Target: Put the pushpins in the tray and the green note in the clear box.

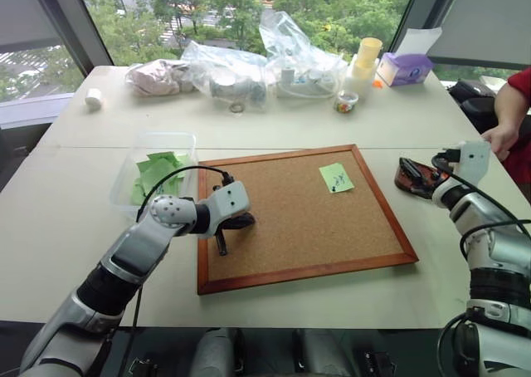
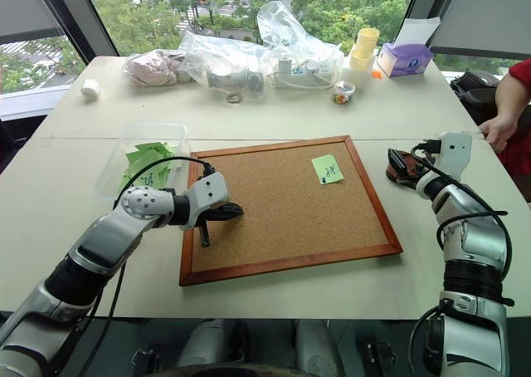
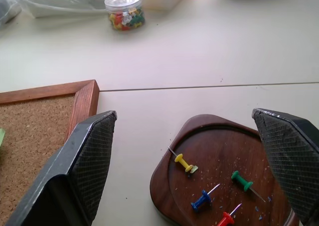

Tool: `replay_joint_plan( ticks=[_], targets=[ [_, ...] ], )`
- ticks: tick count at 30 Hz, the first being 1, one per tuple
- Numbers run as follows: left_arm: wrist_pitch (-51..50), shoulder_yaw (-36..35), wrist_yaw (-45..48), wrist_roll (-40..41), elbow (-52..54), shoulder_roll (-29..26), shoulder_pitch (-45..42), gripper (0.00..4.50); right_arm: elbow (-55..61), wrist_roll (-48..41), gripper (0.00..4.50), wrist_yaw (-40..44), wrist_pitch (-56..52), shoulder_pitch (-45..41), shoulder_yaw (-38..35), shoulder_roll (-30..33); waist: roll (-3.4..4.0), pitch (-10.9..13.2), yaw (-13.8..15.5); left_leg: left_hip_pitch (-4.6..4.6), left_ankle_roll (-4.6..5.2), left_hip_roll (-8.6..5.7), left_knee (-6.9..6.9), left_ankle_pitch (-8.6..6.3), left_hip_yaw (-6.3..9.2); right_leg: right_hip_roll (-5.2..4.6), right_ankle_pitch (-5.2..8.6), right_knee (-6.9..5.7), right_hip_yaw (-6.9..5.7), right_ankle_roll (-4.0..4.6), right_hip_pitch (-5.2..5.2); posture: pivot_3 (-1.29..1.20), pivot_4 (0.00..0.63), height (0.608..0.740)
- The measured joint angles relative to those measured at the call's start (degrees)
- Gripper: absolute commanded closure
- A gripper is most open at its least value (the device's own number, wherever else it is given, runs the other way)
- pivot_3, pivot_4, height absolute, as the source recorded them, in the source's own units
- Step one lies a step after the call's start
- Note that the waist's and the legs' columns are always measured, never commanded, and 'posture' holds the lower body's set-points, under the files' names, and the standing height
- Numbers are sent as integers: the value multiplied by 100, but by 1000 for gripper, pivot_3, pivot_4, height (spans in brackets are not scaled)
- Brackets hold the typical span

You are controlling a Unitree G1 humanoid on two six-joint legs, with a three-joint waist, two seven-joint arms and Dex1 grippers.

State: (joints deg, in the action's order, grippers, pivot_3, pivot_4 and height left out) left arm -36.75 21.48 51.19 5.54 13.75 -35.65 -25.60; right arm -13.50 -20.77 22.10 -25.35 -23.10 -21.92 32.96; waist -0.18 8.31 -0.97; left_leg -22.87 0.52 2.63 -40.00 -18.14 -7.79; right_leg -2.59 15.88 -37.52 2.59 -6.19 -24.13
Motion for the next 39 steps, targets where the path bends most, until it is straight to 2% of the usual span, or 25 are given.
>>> replay_joint_plan(
  ticks=[8,14,19,32,35,39],
  targets=[
    [13,-7,35,-1,-18,-10,-39,4500,1365,-620,27,398,-588,4,100,3,1,-1,6,1,0,1,0,0,1,0,0,0,0,0,0,0,150,728],
    [25,-6,46,-6,-35,-7,-51,4500,2566,-970,27,920,-1362,634,1121,-68,-4,-3,14,0,3,2,0,-2,3,0,0,0,-1,1,1,0,150,728],
    [92,-4,35,-6,-83,36,-57,4500,2560,-673,27,928,-1280,760,1874,-327,-5,-3,31,-2,4,-2,-3,-2,3,-2,1,0,-2,1,0,0,150,728],
    [93,-18,-8,-6,-46,29,-9,4500,1885,-245,27,1122,-871,699,2029,-422,-6,-4,21,-1,6,-2,-2,-3,3,-2,1,1,-2,1,1,0,150,728],
    [94,-18,-11,-6,-49,34,-9,4500,1672,-74,822,1141,-747,681,2134,-479,-5,-3,24,-1,5,-2,-2,-3,3,-2,1,0,-2,1,1,0,150,728],
    [94,-20,-12,-6,-55,33,-7,4500,1422,117,2872,1141,-581,595,2099,-478,-9,-6,21,1,5,-1,-2,-3,3,-1,1,0,-3,1,2,0,150,728]
  ],
)
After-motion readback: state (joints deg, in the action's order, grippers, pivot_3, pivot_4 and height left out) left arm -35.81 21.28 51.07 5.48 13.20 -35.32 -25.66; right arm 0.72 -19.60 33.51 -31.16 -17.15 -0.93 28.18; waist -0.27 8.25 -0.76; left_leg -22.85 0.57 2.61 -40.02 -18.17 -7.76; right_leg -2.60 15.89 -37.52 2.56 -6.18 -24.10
